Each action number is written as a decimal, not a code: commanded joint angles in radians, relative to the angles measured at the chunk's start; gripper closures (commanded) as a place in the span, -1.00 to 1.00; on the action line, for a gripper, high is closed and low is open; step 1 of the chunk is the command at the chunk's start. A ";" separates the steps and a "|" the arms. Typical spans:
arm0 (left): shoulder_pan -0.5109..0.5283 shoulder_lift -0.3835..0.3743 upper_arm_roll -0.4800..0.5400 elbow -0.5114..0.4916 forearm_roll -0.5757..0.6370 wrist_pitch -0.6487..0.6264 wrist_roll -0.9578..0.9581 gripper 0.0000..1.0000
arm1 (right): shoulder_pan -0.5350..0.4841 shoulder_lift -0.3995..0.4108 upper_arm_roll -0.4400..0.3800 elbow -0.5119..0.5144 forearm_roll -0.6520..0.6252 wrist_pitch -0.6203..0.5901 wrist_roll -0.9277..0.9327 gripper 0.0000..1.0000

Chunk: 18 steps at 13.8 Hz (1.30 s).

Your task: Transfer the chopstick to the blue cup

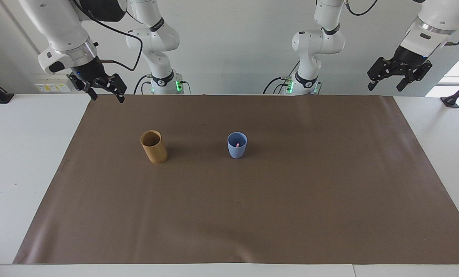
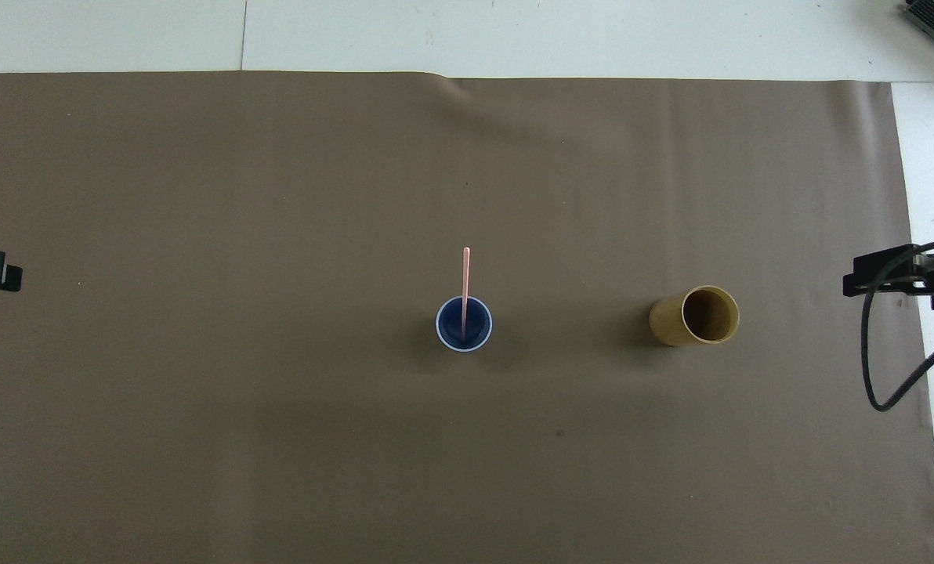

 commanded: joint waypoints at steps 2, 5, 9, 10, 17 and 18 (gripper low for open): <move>0.012 -0.021 -0.008 -0.020 0.009 -0.009 -0.002 -1.00 | -0.007 -0.003 0.012 0.101 0.003 -0.099 -0.016 -1.00; 0.012 -0.021 -0.008 -0.020 0.009 -0.009 -0.002 -1.00 | -0.004 -0.021 0.013 0.066 0.003 -0.081 -0.021 -1.00; 0.012 -0.021 -0.008 -0.020 0.009 -0.009 0.000 -1.00 | -0.004 -0.006 0.013 0.078 -0.017 -0.067 -0.108 -1.00; 0.012 -0.021 -0.010 -0.020 0.009 -0.009 0.000 -1.00 | -0.004 -0.003 0.015 0.078 -0.026 -0.067 -0.113 -1.00; 0.012 -0.021 -0.008 -0.020 0.009 -0.009 0.000 -1.00 | -0.003 -0.012 0.015 0.075 -0.022 -0.048 -0.113 -1.00; 0.012 -0.021 -0.008 -0.020 0.009 -0.009 0.000 -1.00 | -0.003 -0.012 0.015 0.075 -0.022 -0.048 -0.113 -1.00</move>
